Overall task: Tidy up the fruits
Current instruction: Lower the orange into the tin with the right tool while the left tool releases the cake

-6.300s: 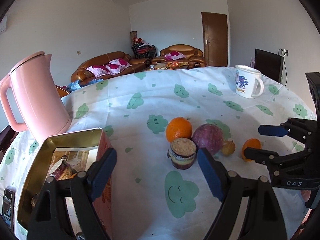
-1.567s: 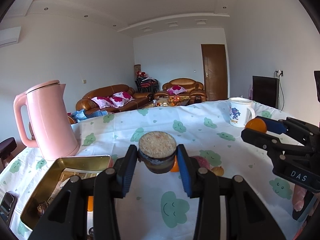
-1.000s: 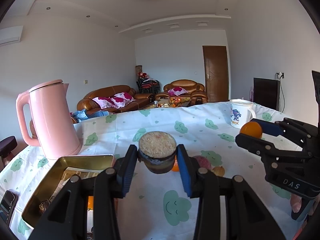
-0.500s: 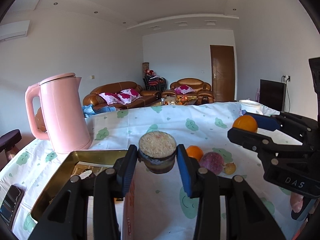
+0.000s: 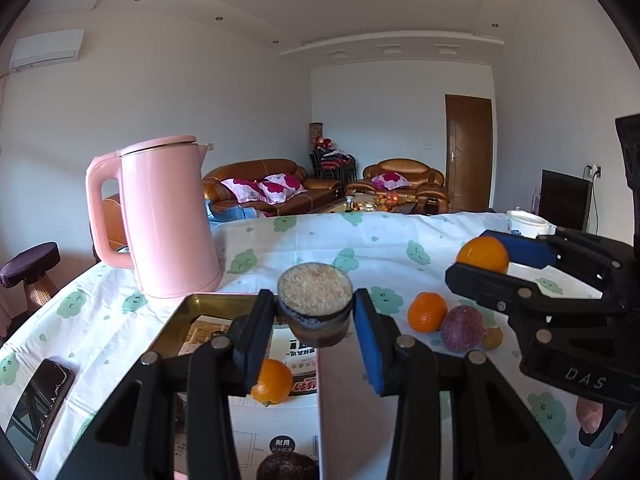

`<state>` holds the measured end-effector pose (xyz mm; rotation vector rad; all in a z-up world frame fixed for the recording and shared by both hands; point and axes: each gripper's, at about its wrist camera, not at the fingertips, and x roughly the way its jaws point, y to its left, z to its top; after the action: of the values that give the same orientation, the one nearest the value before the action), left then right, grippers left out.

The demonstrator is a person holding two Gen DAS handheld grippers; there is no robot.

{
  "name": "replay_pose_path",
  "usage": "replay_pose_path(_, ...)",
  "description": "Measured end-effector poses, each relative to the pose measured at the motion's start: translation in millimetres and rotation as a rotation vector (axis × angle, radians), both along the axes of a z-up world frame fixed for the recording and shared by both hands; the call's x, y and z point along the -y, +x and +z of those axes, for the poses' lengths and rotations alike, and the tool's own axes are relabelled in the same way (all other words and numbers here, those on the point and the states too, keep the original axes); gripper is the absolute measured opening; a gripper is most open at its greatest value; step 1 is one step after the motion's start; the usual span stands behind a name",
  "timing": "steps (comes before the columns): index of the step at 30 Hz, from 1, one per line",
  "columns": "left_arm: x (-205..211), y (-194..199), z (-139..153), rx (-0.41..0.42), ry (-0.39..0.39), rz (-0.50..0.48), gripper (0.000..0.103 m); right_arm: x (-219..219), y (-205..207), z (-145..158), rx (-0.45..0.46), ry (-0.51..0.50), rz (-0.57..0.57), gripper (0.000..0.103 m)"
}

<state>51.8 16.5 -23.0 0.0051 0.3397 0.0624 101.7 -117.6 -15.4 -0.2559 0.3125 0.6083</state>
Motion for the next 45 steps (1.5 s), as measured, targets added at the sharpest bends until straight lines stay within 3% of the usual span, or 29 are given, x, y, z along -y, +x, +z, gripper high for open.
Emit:
replay_pose_path(23, -52.3, -2.7, -6.0, -0.055, -0.016, 0.115, 0.042, -57.8, 2.6, -2.1, -0.052, -0.018, 0.119, 0.046)
replay_pose_path(45, -92.9, 5.6, -21.1, -0.13, -0.036, 0.186, 0.042, -105.4, 4.5, -24.8, -0.122, -0.068, 0.199, 0.046)
